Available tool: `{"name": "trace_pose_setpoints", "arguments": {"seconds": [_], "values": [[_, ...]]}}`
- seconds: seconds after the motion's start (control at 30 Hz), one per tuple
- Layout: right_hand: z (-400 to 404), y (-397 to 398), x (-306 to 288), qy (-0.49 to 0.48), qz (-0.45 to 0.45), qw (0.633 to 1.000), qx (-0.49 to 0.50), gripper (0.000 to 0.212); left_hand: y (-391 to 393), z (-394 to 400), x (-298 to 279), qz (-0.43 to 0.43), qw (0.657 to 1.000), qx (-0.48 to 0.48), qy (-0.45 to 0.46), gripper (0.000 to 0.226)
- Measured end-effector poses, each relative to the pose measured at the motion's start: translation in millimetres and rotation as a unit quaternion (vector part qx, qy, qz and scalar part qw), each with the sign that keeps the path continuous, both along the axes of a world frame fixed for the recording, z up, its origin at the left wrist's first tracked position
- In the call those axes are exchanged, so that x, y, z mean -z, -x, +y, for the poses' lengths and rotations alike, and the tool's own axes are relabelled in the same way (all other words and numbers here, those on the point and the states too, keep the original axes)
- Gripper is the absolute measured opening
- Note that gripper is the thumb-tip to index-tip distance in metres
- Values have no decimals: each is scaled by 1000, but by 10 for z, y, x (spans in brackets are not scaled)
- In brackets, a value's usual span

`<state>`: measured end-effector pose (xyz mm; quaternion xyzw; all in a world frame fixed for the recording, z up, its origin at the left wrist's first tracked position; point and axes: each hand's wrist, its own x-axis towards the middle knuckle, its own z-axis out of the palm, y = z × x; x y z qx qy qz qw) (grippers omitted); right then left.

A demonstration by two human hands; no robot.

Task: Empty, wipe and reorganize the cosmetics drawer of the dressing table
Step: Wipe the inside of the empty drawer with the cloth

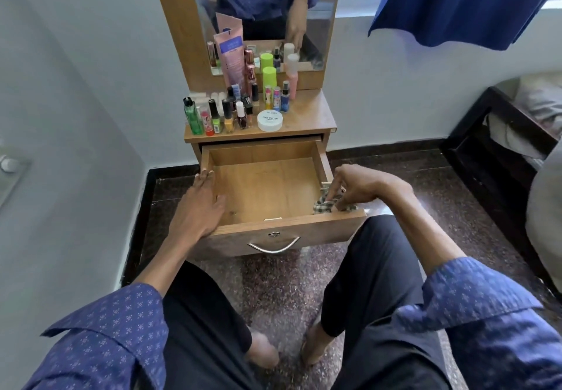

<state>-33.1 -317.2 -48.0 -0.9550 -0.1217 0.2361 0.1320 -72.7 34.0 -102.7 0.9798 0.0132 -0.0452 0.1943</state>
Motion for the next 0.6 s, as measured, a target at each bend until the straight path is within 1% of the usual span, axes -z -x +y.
{"name": "trace_pose_setpoints", "arguments": {"seconds": [0.1, 0.2, 0.23, 0.3, 0.37, 0.43, 0.5, 0.53, 0.57, 0.6], "values": [[80, 30, 74, 8, -11, 999, 42, 31, -5, 3, 18, 1, 1000, 1, -6, 66], [95, -44, 99, -10, -32, 997, 74, 32, -6, 6, 33, 3, 1000, 7, -14, 67], [100, -93, 105, -25, -65, 994, 87, 31, -10, 10, 37, 3, 1000, 10, -17, 68], [146, -229, 157, -57, -168, 978, 109, 26, -19, 18, 42, 4, 1000, 17, -22, 67], [239, -394, 269, -59, -267, 957, 98, 24, -21, 26, 39, 8, 999, 19, -26, 67], [342, -539, 409, -33, -326, 942, 71, 17, -19, 19, 27, 9, 999, 18, -25, 67], [378, -639, 532, -17, -355, 932, 66, 13, -15, -3, 17, 8, 1000, 16, -23, 66], [364, -667, 608, -12, -356, 932, 65, 15, -15, -15, 13, 7, 1000, 15, -21, 66], [327, -688, 702, -7, -351, 935, 56, 26, -15, -27, 8, 7, 1000, 15, -19, 67], [291, -686, 783, 1, -335, 941, 45, 42, -15, -34, 7, 8, 1000, 16, -19, 67]]}}
